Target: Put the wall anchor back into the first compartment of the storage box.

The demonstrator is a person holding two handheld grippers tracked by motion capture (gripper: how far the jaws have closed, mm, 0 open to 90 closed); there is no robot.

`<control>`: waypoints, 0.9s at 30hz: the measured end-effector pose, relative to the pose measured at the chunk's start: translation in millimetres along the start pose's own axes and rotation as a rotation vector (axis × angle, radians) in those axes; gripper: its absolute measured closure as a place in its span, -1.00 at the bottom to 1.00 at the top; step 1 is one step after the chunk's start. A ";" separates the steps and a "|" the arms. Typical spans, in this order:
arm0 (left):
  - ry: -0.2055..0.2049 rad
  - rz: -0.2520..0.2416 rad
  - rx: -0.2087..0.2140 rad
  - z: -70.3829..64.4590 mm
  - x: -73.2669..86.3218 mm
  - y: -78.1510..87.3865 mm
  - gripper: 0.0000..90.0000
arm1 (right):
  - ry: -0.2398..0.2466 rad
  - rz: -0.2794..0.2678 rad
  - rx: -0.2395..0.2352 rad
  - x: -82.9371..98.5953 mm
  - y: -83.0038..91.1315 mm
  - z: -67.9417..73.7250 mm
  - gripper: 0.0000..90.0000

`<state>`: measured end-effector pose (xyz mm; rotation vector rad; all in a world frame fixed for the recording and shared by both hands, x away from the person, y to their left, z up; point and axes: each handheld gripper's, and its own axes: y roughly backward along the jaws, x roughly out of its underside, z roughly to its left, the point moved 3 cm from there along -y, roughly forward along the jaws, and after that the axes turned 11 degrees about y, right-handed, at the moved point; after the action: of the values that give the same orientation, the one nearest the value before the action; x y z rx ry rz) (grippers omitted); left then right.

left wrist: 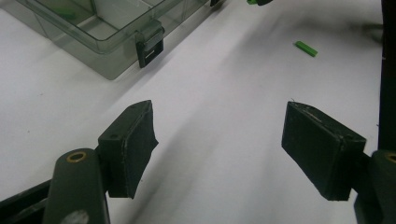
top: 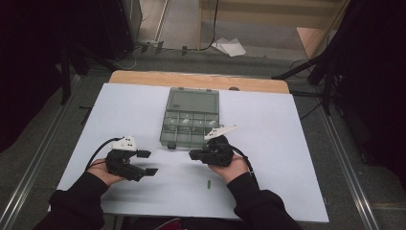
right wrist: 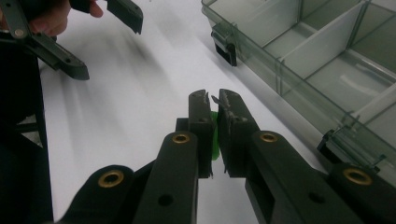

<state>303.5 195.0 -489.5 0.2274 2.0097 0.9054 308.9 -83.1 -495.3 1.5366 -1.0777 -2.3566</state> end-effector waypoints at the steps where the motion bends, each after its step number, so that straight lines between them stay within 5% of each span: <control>1: 0.000 0.000 0.000 0.0 -0.1 0.0 -0.45 | 0.005 -0.004 0.002 -1.3 0.1 -0.9 0.90; 27: 0.008 -0.001 -0.006 1.3 0.1 0.9 -0.45 | -0.020 -0.030 0.019 -33.0 0.2 -13.5 0.90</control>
<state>304.4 196.3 -489.4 0.2195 2.0145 0.9124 335.9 -74.6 -473.5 1.5492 -1.0918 -2.3934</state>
